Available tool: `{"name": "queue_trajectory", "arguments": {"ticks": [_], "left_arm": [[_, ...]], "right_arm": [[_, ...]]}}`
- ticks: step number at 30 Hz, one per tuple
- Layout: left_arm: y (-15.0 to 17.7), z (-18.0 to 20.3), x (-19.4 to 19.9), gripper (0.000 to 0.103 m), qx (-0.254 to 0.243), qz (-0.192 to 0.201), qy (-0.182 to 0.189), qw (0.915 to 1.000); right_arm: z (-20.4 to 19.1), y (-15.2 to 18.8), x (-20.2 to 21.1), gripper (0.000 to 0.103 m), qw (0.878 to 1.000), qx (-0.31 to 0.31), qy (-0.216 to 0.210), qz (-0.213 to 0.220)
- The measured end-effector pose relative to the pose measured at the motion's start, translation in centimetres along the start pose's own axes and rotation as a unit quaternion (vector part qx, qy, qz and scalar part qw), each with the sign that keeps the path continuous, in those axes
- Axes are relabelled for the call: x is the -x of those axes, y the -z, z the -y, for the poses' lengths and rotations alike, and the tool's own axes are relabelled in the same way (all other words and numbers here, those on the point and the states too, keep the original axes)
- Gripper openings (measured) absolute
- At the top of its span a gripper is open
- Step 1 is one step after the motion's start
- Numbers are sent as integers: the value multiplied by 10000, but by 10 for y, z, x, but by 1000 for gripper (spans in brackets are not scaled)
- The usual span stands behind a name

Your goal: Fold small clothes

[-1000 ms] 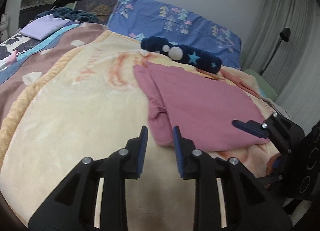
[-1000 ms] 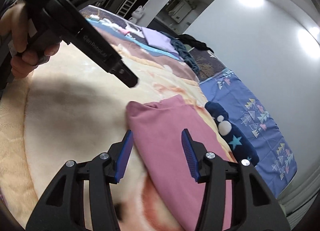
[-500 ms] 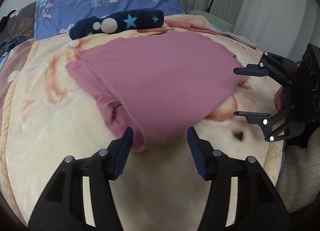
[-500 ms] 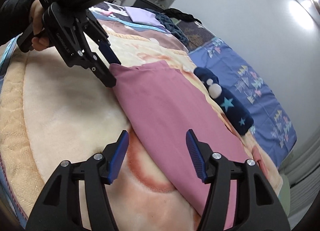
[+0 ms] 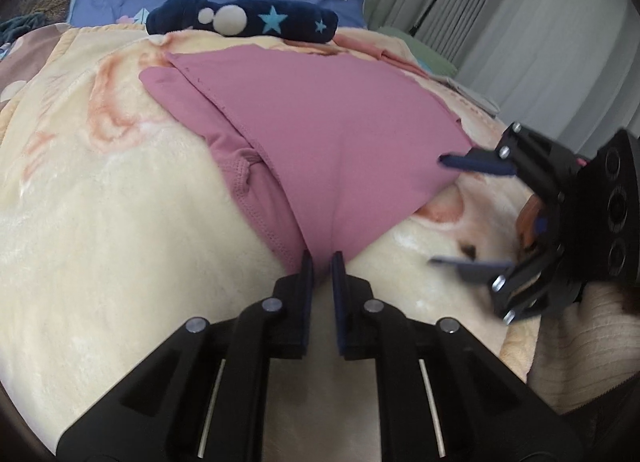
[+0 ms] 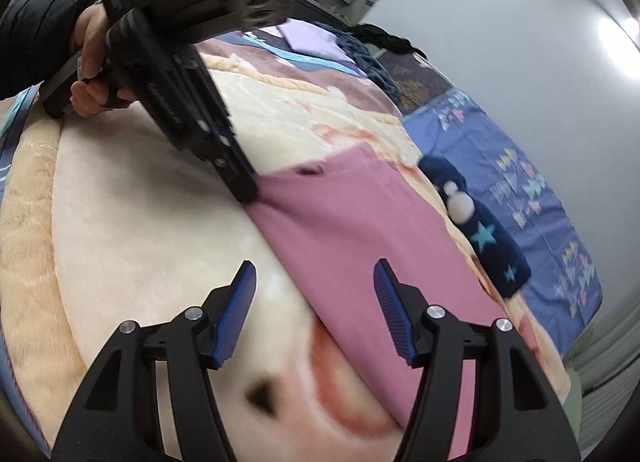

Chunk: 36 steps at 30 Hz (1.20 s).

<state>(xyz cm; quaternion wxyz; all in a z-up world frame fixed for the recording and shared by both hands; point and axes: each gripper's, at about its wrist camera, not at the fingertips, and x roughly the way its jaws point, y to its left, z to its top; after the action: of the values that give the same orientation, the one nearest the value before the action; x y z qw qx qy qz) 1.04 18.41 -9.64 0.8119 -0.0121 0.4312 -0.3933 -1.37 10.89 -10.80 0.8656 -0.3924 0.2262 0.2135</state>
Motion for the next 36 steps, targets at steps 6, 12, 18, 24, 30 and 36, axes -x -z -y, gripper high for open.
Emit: {"name": "queue_trajectory", "arguments": {"ticks": [6,12,18,24,30,36], "left_arm": [[-23,-11,28,55,312,703,-301,9966],[-69,-73,-4,67,1402,842,-345,9859],[-108,-121,-56,68,2214,838,33,9716],[-131,-115,-34,5,2394,1640,351,9563],[-101,-144,-63,12,2623,1082,10,9589],[-97,-141,-50,43,2587,1367,334,9556]], "right_arm": [[-18,-29,-31,61,9998,119,-85,-96],[-16,-41,-52,55,9994,-100,-58,-320],[-14,-49,-65,34,9989,-230,100,-399],[-2,-63,-54,3,9981,-580,213,-71],[-4,-57,-65,4,9969,-643,-103,-433],[-23,-55,-41,40,9994,-296,81,-189]]}}
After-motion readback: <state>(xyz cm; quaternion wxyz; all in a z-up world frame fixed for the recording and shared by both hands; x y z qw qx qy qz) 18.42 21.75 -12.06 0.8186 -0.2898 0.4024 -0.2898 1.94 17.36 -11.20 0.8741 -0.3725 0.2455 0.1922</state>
